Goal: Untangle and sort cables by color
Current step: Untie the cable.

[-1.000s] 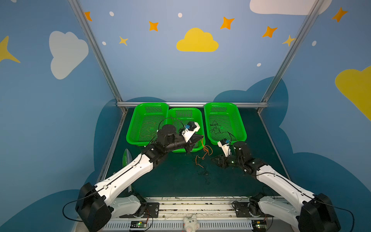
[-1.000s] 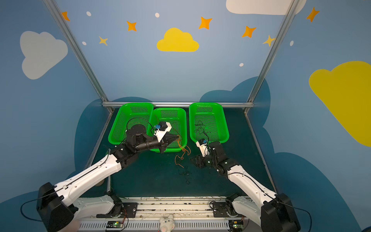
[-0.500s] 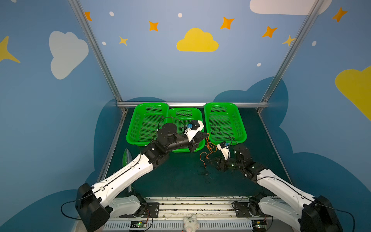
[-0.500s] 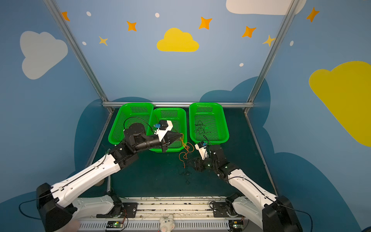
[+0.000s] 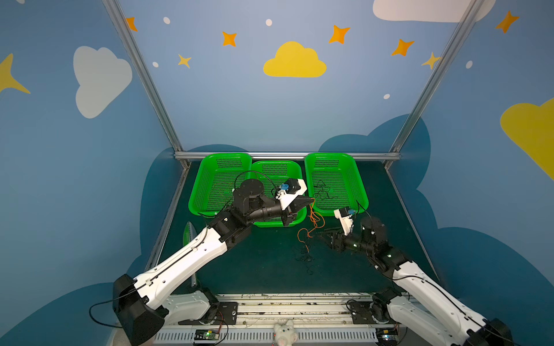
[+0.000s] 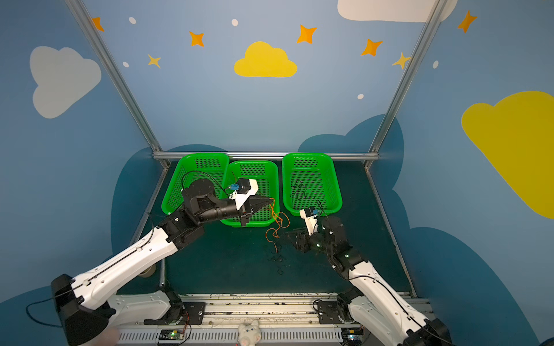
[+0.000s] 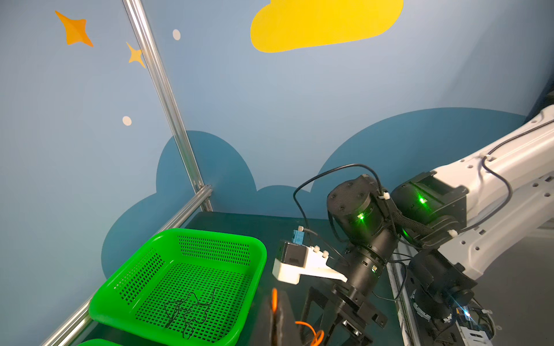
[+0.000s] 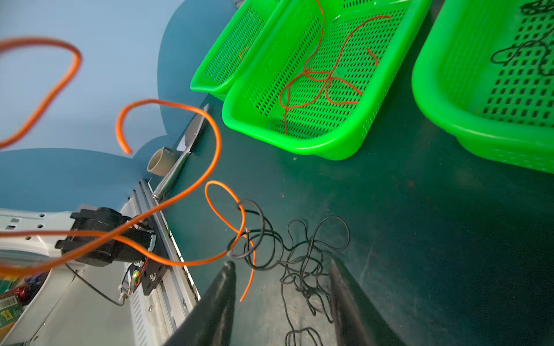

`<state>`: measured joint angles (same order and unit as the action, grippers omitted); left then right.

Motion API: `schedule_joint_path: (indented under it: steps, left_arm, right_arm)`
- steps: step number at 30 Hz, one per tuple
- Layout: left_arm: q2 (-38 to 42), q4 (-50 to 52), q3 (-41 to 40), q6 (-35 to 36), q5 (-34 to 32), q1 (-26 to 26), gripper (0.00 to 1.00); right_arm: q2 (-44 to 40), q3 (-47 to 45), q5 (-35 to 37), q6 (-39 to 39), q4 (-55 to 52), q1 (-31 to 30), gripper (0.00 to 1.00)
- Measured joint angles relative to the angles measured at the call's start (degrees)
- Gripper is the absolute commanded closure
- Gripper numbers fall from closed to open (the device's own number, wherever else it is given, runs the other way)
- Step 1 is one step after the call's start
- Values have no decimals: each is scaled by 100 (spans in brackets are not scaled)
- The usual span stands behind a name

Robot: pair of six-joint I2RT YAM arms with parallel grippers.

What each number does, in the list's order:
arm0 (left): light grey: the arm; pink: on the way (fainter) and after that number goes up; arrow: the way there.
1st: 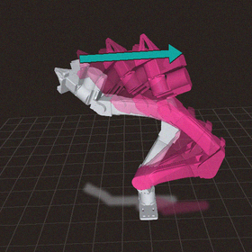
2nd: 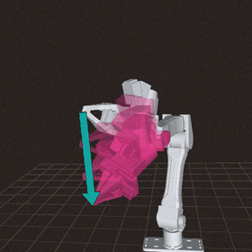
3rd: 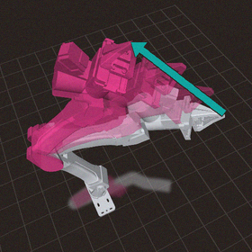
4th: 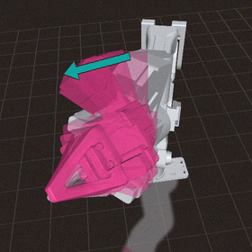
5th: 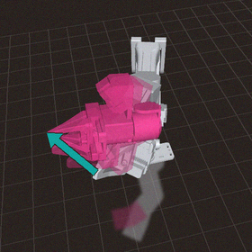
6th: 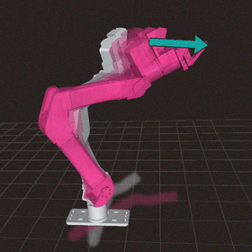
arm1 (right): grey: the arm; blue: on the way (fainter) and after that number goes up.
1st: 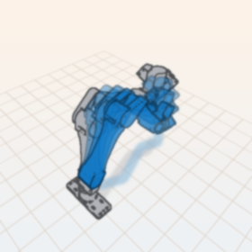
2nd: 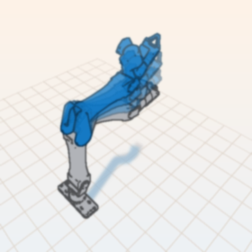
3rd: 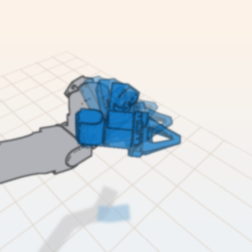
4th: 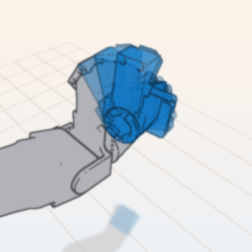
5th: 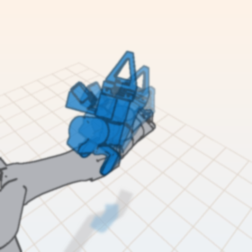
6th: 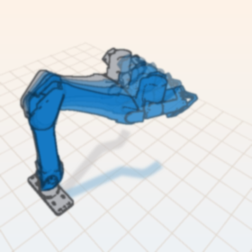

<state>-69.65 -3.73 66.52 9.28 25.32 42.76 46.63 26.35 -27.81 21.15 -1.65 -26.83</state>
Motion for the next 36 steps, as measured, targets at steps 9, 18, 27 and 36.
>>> schedule_joint_path:
  steps: [9,18,27,36]
  left_arm:
    - [-243,-15,57,-7,238,-42,97]
    - [-380,-33,146,-15,350,-50,97]
    - [-472,-63,264,-28,387,-50,97]
    - [-590,-26,439,-15,380,-63,97]
  right_arm:
    - [55,-52,-208,514,254,164,45]
    - [929,101,-815,662,315,162,58]
    - [1458,382,-1086,706,337,168,86]
    - [1814,463,-826,667,284,190,100]
